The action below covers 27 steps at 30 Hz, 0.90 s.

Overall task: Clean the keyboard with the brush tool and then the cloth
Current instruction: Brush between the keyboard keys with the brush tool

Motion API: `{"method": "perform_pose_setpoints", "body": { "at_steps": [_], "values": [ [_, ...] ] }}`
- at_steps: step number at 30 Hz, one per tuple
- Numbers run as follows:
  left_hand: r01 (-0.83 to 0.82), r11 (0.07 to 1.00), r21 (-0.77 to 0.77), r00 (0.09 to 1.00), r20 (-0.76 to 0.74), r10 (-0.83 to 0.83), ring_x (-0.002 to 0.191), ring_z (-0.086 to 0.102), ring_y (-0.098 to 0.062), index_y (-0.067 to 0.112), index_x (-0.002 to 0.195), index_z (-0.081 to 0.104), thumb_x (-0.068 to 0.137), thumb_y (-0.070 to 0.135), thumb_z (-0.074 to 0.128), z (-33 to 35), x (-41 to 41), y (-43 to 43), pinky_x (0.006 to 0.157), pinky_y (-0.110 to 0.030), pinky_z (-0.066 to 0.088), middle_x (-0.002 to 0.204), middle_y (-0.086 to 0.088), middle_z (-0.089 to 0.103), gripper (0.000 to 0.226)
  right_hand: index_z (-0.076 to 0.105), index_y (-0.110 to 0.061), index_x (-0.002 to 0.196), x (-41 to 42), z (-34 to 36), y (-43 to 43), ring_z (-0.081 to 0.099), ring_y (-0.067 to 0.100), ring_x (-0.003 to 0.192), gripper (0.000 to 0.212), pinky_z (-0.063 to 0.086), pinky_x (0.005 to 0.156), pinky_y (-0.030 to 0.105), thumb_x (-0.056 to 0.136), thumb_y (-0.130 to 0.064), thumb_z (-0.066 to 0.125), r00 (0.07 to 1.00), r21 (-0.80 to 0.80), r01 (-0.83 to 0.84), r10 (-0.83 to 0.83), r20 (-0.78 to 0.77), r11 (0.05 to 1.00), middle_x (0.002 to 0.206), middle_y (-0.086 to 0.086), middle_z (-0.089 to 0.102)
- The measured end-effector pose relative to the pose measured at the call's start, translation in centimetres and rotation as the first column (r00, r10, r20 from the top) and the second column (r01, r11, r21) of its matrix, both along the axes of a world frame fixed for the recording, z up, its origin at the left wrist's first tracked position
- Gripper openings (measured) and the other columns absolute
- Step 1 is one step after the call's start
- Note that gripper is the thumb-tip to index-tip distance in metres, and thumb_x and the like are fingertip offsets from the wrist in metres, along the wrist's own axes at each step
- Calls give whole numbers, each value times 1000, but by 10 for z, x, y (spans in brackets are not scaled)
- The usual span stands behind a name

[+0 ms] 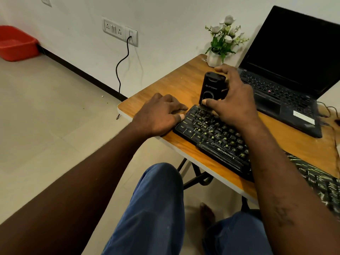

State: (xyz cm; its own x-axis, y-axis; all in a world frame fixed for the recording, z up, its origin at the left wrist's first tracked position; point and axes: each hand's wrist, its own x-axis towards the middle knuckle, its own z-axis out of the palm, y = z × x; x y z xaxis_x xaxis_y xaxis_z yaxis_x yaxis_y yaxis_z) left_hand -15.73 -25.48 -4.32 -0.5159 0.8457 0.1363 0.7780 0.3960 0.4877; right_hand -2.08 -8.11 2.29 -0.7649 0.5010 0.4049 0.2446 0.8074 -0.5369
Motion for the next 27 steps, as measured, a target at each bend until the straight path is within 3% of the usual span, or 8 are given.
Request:
{"method": "perform_pose_setpoints", "body": {
  "at_steps": [3, 7, 9, 13, 17, 19, 23, 27],
  "values": [
    [-16, 1000, -14, 998, -67, 15, 130, 34, -19, 43, 147, 51, 90, 61, 29, -3, -2, 4, 104, -44, 35, 146, 8, 47, 63, 46, -32, 145, -6, -2, 1, 64, -3, 90, 83, 53, 69, 10, 75, -21, 90, 996, -111, -92, 94, 11, 990, 118, -12, 61],
    [-12, 999, -41, 998, -63, 9, 124, 39, -20, 44, 143, 53, 90, 62, 27, -3, -4, 8, 103, -45, 37, 135, 5, 50, 62, 49, -28, 145, -16, -6, 5, 69, 16, 100, 80, 58, 79, 27, 76, -27, 90, 999, 61, 30, -31, 26, 998, 125, 2, 69],
    [-3, 1000, -31, 999, -37, 2, 116, 44, -18, 44, 133, 57, 90, 60, 30, -2, -4, 9, 98, -44, 38, 123, 6, 54, 54, 48, -28, 146, -19, -2, 9, 69, 16, 102, 82, 57, 79, 26, 76, -25, 90, 998, 69, 50, -51, 19, 996, 127, 2, 68],
    [-4, 1000, 5, 999, -43, 5, 101, 50, -19, 36, 100, 56, 90, 59, 36, -2, -7, 15, 82, -39, 37, 102, 8, 56, 32, 49, -31, 146, -21, 2, 9, 69, 7, 95, 84, 62, 79, 28, 74, -26, 92, 987, -99, -143, 149, 56, 985, 124, -4, 65],
    [20, 1000, -20, 995, -102, -22, 94, 51, -18, 37, 88, 52, 95, 58, 34, -2, -11, 19, 75, -36, 33, 91, 9, 51, 29, 48, -31, 146, -22, -6, 15, 70, 17, 101, 82, 62, 82, 37, 76, -26, 90, 998, 56, 62, -62, 15, 997, 128, 1, 69],
    [30, 999, -14, 995, -95, -32, 93, 51, -17, 38, 84, 51, 96, 58, 34, -2, -11, 19, 75, -36, 32, 88, 11, 50, 29, 48, -33, 146, -19, -8, 17, 70, 13, 99, 82, 61, 78, 27, 77, -24, 90, 997, 1, 71, -71, -32, 997, 124, -3, 68],
    [51, 998, 27, 999, -1, -51, 89, 50, -17, 40, 79, 51, 92, 54, 37, -1, -10, 17, 75, -38, 35, 87, 12, 53, 24, 51, -34, 146, -14, -8, 8, 68, 0, 97, 81, 55, 76, 12, 76, -26, 91, 977, -145, -207, 212, 14, 967, 117, -9, 69],
    [81, 996, 45, 995, 60, -84, 91, 50, -14, 37, 76, 53, 91, 49, 40, 0, -11, 13, 79, -39, 37, 86, 12, 54, 23, 52, -30, 146, -20, -13, 7, 68, 13, 109, 78, 60, 89, 31, 77, -29, 89, 992, -11, -125, 125, 8, 992, 125, 0, 71]
  ]
}}
